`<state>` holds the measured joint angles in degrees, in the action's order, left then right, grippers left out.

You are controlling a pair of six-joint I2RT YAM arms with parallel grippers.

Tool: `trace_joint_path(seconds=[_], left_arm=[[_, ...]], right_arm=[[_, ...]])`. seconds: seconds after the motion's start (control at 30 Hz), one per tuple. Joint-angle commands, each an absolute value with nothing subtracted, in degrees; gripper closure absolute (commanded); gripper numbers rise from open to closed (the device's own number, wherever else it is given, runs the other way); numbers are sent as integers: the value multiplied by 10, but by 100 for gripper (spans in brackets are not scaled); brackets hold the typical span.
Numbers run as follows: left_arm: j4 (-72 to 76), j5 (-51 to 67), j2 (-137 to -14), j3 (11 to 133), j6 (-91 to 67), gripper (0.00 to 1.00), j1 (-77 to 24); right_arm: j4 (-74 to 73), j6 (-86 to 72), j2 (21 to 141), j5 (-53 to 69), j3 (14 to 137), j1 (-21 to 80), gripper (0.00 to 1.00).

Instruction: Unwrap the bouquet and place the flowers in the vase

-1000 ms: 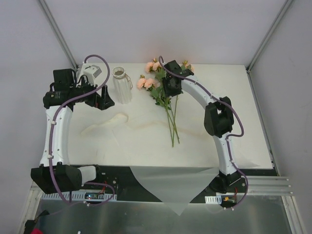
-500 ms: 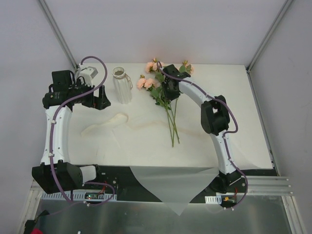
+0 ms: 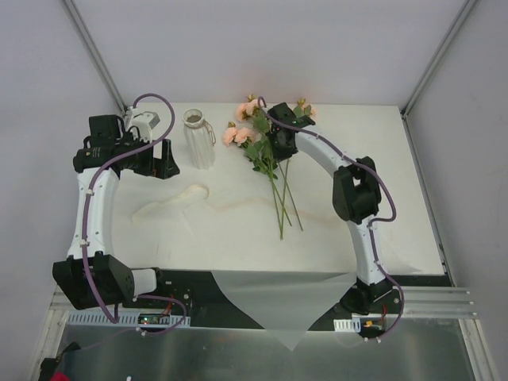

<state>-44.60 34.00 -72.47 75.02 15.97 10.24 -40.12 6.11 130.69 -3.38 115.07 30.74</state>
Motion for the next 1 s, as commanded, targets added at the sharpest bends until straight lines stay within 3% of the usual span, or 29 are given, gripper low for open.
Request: trace_joint_path(seconds=[0.0,0.27,0.43,0.53,0.67,0.97], left_arm=[[-439,333,-708,752,157,1,109],[-437,327,-681,738,154,1,111],[-419,325,-674,737,127,1,122],[-408,325,-673,739,98,1,150],[-396,350,-681,738,76,1,204],[-396,412,-687,715,89,1,251]], right_arm=[[-367,47,1185,-53,1145,308,99],[-210,56,1015,-58,1021,345,99],[-87,88,967,-55,1049,388,99],[21,80,986,-23,1103,397,99],[310,24,1023,15,1097,404,99],[424,4,1174,47,1308,423,99]])
